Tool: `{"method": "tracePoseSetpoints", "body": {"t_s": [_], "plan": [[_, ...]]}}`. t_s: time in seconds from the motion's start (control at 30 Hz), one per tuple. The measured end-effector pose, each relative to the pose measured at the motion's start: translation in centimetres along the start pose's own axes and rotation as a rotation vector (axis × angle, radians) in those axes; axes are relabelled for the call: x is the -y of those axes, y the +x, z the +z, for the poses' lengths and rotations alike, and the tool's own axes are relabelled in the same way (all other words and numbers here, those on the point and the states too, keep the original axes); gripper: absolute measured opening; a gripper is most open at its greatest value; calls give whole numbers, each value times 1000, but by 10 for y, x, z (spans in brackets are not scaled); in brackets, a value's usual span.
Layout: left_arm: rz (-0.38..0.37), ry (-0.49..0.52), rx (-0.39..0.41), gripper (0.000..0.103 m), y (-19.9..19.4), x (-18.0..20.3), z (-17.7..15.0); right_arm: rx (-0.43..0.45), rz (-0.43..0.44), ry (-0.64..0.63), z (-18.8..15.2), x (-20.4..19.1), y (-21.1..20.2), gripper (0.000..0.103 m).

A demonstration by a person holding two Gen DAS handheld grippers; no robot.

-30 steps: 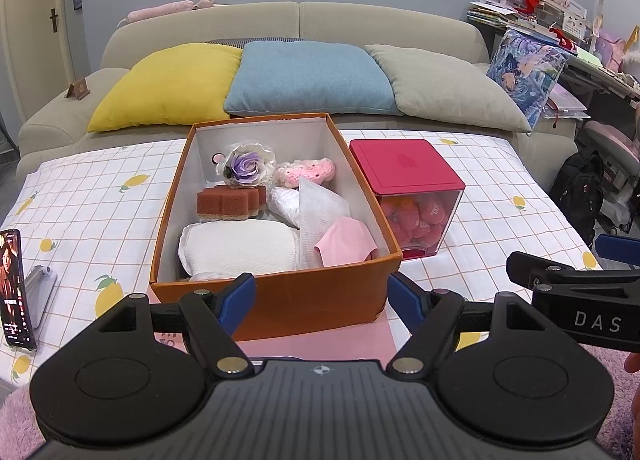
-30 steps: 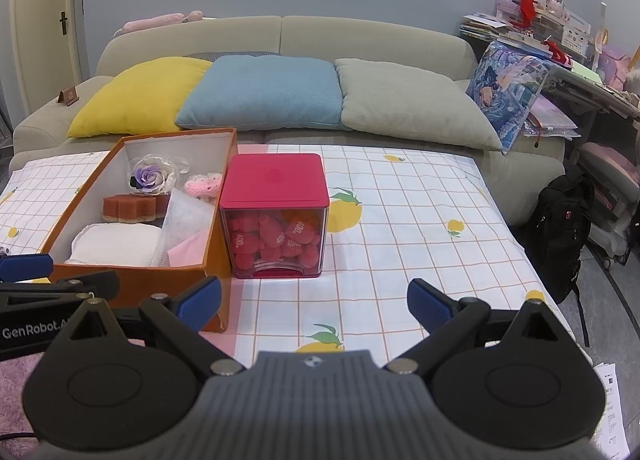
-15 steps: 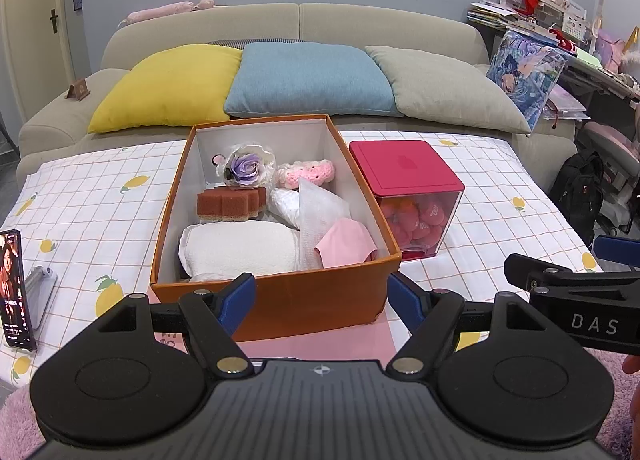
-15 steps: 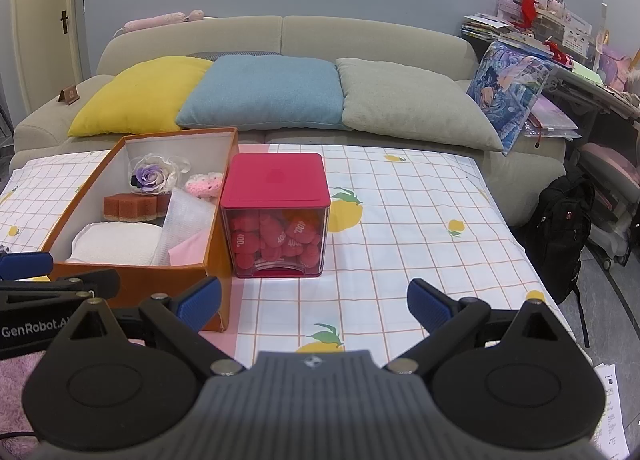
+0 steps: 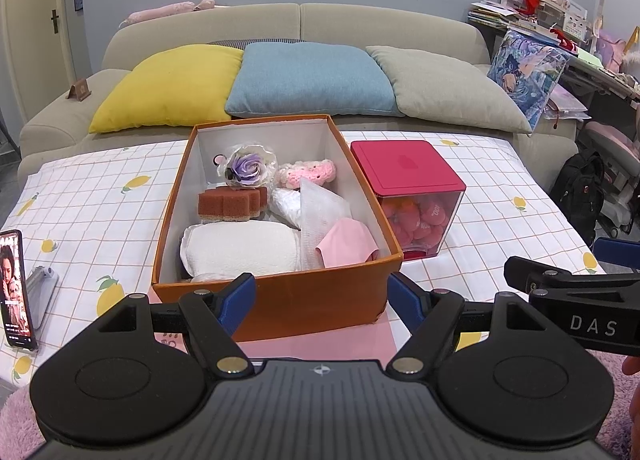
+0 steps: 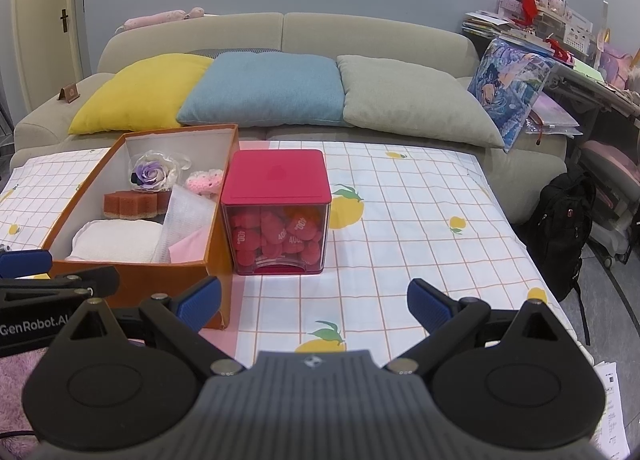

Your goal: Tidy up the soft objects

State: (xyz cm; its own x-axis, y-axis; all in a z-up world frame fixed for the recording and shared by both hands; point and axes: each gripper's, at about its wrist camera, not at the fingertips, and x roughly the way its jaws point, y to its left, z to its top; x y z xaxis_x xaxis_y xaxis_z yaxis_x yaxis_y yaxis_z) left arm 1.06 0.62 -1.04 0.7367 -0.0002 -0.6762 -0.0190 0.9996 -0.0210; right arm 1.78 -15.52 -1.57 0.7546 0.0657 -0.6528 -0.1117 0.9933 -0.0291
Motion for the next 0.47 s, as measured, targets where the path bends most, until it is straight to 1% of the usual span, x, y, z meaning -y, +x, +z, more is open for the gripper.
{"method": "tracePoseSetpoints", "body": {"t_s": [0.47], "plan": [[-3,4,10,88,-1,-2,-1,-3,1,-1,-2,0,2,97]]}}
